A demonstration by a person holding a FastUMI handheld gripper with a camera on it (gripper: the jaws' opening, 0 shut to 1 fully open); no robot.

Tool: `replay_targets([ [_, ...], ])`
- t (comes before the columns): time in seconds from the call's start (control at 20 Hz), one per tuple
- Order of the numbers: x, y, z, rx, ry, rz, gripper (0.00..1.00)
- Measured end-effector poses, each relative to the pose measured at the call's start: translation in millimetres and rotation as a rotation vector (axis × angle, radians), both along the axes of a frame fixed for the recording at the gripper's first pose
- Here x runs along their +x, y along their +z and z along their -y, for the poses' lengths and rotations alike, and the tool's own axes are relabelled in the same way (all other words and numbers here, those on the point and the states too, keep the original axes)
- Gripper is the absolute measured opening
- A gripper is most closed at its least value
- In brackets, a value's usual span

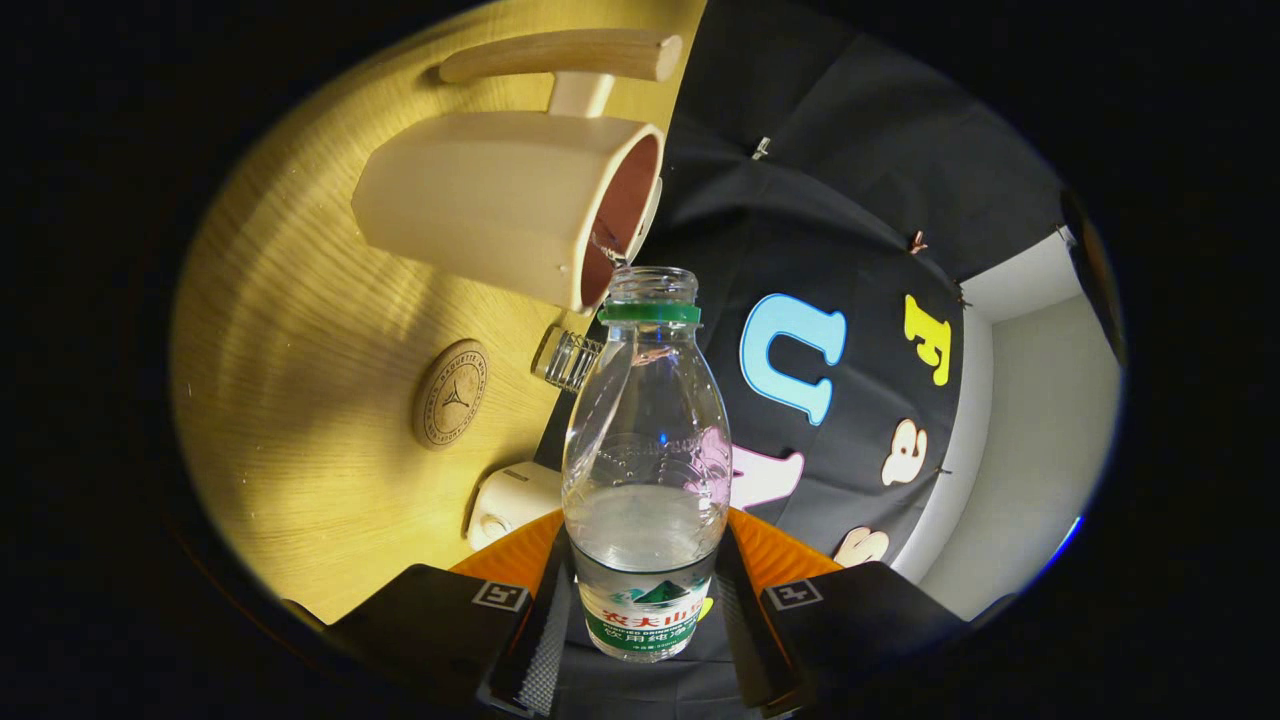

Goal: Take the bottle from table, then pour the juice into the cup, finally place the bottle on the coaster

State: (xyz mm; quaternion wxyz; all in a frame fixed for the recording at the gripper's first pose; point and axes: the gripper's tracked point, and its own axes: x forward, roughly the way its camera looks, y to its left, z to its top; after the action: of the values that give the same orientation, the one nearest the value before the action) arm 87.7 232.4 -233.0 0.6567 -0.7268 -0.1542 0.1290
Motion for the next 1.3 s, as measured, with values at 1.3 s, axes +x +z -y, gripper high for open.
replay_targets([
  [1.3, -0.2, 24.3, 0.1, -0.11, 0.049, 0.074, 0.7],
])
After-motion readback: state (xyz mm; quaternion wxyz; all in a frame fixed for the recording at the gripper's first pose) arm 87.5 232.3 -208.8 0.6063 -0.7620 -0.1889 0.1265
